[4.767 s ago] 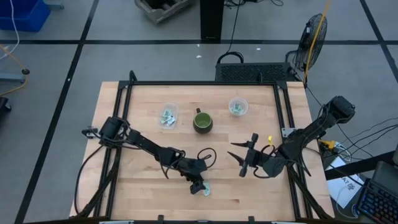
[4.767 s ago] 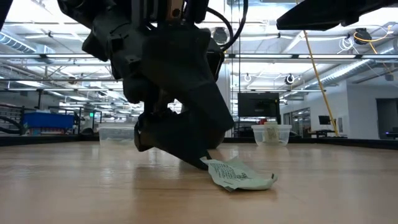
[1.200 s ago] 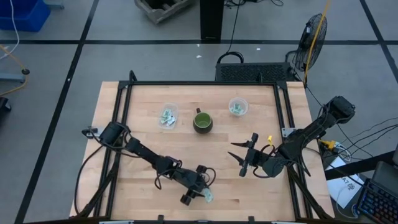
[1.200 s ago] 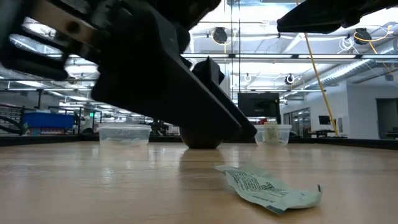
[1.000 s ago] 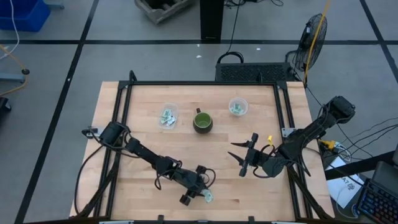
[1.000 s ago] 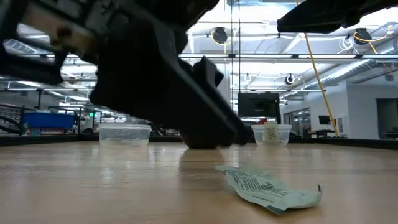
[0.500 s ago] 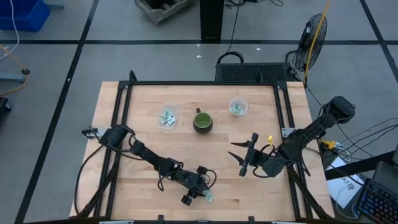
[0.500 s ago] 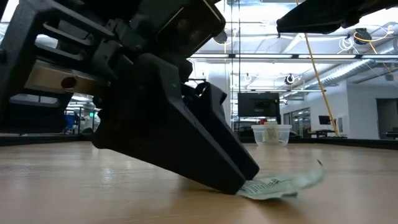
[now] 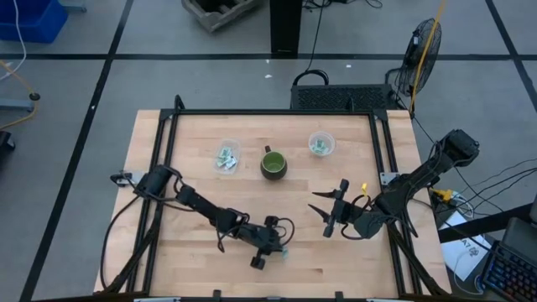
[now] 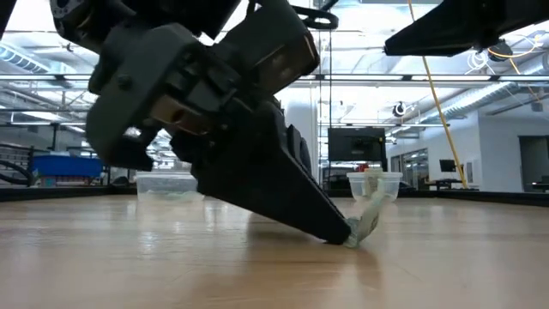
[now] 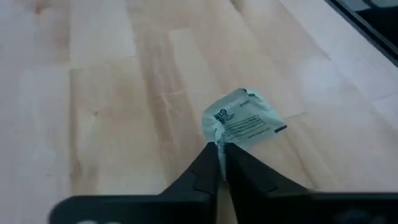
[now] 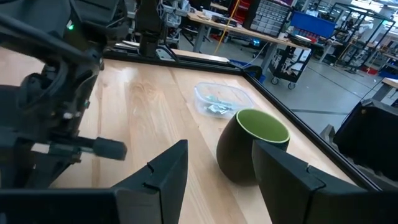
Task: Pick and place items into bin
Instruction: Put the green stevia packet into the left transparent bin
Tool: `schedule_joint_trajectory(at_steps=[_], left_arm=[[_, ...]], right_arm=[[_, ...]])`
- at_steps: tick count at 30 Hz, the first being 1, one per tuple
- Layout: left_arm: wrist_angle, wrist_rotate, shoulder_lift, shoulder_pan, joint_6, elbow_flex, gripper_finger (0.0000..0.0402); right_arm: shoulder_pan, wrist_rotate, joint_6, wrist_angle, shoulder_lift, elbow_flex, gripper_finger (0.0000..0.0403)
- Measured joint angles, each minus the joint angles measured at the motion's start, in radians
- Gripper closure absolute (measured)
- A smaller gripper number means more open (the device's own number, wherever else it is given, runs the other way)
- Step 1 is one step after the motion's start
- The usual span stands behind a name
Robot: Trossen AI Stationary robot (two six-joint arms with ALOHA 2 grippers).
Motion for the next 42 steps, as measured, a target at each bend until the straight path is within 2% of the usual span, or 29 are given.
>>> schedule_joint_trajectory(at_steps=[4,10,15,19,22,27,34,38,42], left_arm=[[-0.078,-0.013,-0.05,0.009,-0.023,-0.003,0.0395],[-0.31,-0.036,-0.188,0.029,-0.033,-0.004,0.0381],[-0.593,-0.178,-0.307,0.03,-0.039,-0.013,0.0395],[-0.723,-0.279,-0.41,0.04,-0.084,-0.035,0.0388],[-0.725,-0.327,-0.498,0.061,-0.128,-0.095,0.0383],[-0.728,-0.371,-0.698,0.11,-0.18,-0.24,0.0397],[-0.719,-0.5,-0.955,0.233,-0.265,-0.427,0.0381],[-0.71,-0.533,-1.033,0.349,-0.324,-0.519,0.0395],[-0.678,-0.5,-1.041,0.489,-0.417,-0.584,0.0388]], right_arm=[[0.0,0.0,0.0,0.017,0.0,-0.005,0.0232],[0.0,0.0,-0.013,0.038,0.0,-0.005,0.0232],[0.0,0.0,-0.016,0.044,0.0,-0.005,0.0232],[0.0,0.0,-0.011,0.044,0.0,-0.005,0.0232],[0.0,-0.001,-0.009,0.045,0.0,-0.005,0.0232],[0.003,-0.002,-0.007,0.046,0.0,-0.005,0.0232],[0.003,-0.025,-0.008,0.048,0.001,-0.006,0.0232],[0.001,-0.024,-0.01,0.055,0.0,-0.005,0.0232],[0.0,-0.024,-0.011,0.055,0.0,-0.005,0.0232]])
